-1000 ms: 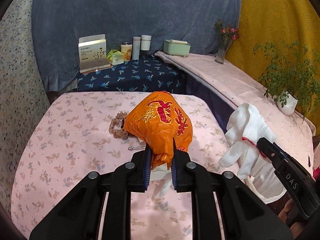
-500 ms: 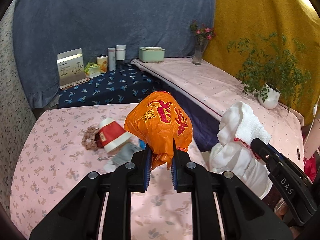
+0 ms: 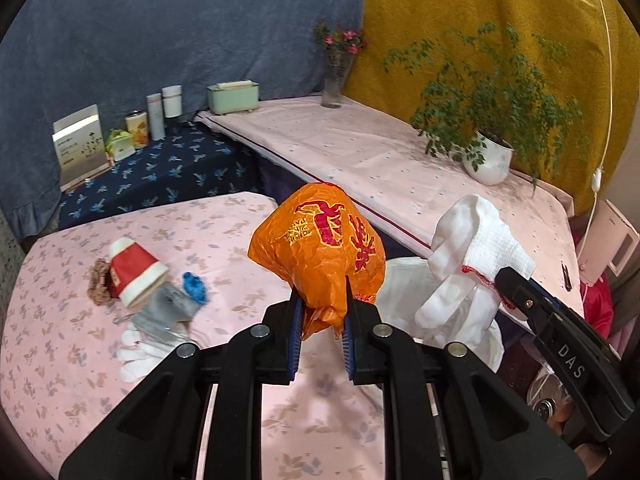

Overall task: Collect trash
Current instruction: 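Carry glove and orange bag over the white bin and open both tools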

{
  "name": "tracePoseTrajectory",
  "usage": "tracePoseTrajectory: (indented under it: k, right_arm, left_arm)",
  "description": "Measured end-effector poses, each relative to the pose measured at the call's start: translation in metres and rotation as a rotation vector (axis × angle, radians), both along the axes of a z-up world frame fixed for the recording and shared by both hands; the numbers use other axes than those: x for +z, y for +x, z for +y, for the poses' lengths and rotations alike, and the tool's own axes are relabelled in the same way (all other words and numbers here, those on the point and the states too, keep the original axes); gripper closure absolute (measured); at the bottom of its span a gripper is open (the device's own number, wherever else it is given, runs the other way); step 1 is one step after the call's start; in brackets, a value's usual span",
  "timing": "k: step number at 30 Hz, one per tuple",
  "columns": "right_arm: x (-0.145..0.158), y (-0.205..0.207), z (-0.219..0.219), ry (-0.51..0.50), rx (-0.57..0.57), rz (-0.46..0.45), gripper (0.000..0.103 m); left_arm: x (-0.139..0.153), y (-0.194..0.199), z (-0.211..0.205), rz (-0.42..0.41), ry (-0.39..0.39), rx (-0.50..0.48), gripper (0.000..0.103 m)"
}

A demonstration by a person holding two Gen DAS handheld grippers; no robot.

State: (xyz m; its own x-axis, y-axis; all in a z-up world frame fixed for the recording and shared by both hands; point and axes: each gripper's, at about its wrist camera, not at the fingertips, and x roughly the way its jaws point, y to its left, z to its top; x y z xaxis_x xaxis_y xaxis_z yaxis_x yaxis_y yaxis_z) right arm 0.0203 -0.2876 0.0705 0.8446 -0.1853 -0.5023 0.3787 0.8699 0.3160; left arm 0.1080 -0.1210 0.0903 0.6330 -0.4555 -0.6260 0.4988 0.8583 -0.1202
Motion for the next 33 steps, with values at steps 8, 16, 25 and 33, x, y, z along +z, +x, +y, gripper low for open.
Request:
tracePoseTrajectory:
  k: [8,16,25,33]
  right_arm:
    - [-0.021,-0.006,-0.029,0.027,-0.054,0.038,0.088]
    - [-0.032,-0.005,-0.038,0.035,-0.074,0.061,0.087]
    - [-0.037,-0.003,-0.042,0.035,-0.096,0.071,0.078]
    - [-0.028,-0.005,-0.032,0.016,-0.086,0.059,0.061]
  left_arm:
    - [-0.015,-0.004,-0.037,0.024,0.009,-0.07,0.087]
    - [-0.025,-0.008,-0.057,0.029,0.016,-0.123,0.083]
    - [-0.027,-0.01,-0.06,0.01,0.006,-0.106,0.042]
    - [-0.026,-0.005,-0.046,0.021,-0.007,-0.069,0.041]
